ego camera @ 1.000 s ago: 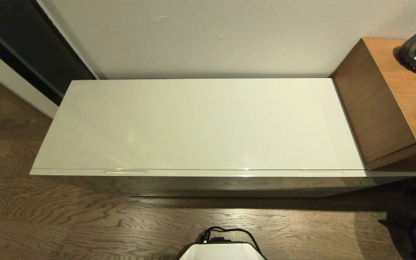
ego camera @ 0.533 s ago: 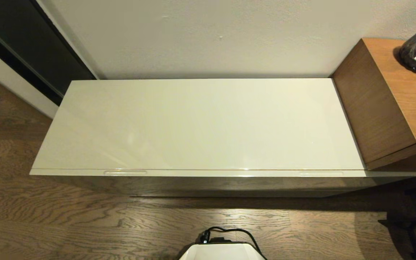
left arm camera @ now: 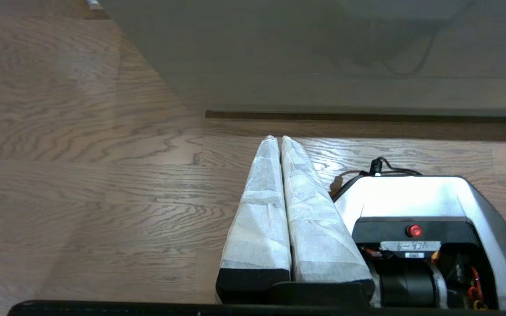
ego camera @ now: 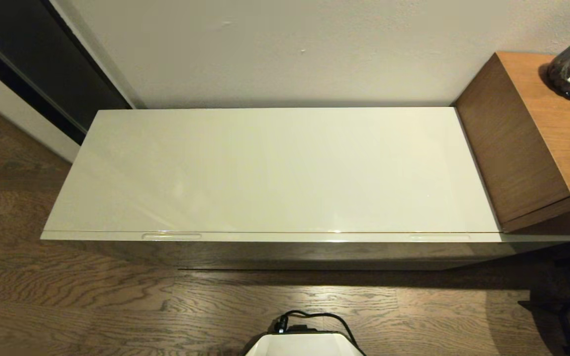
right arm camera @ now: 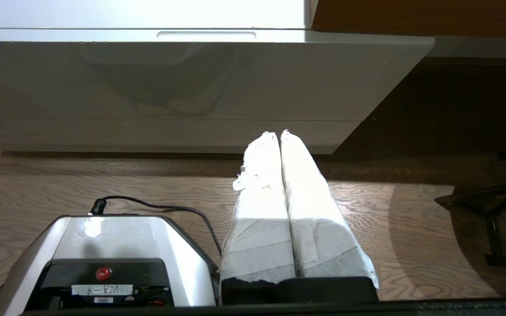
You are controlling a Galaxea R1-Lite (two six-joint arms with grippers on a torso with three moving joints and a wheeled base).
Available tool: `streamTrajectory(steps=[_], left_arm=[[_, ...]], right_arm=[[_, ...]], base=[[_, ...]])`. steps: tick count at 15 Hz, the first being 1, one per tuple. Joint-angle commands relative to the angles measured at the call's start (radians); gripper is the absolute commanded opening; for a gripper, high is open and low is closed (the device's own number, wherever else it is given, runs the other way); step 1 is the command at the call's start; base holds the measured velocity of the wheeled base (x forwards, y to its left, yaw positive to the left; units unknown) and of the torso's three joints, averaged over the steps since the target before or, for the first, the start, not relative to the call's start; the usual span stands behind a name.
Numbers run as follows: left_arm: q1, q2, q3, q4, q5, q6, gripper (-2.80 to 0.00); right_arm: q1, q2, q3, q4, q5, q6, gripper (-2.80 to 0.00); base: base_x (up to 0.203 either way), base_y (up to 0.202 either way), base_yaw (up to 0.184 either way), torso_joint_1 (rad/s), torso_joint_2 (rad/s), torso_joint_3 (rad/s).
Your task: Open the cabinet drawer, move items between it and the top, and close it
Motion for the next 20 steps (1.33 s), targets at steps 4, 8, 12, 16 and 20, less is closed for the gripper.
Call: streamTrajectory(steps=[4, 8, 12, 16, 20], left_arm=[[-0.001, 0.0, 0.001, 0.001, 0.002, -0.008, -2.8], [0.0, 0.0, 0.001, 0.001, 0.003, -0.009, -2.8], [0.0, 0.0, 0.001, 0.001, 0.003, -0.009, -2.8], [0.001, 0.0, 0.001, 0.001, 0.002, -0.009, -2.8], [0.001, 0.0, 0.001, 0.001, 0.003, -0.009, -2.8]], right_arm=[[0.0, 0.001, 0.0, 0.0, 0.0, -0.001, -2.8], [0.0, 0.001, 0.0, 0.0, 0.0, -0.001, -2.8], [0.0, 0.001, 0.0, 0.0, 0.0, -0.001, -2.8], [0.0, 0.001, -0.004, 0.012, 0.001, -0.004, -2.8], [0.0, 0.001, 0.0, 0.0, 0.0, 0.017, -2.8]], base=[[0.0, 0.0, 0.0, 0.0, 0.0, 0.0], [0.0, 0.0, 0.0, 0.0, 0.0, 0.0], [0.0, 0.0, 0.0, 0.0, 0.0, 0.0], [0.0, 0.0, 0.0, 0.0, 0.0, 0.0], [0.0, 0.0, 0.0, 0.0, 0.0, 0.0]])
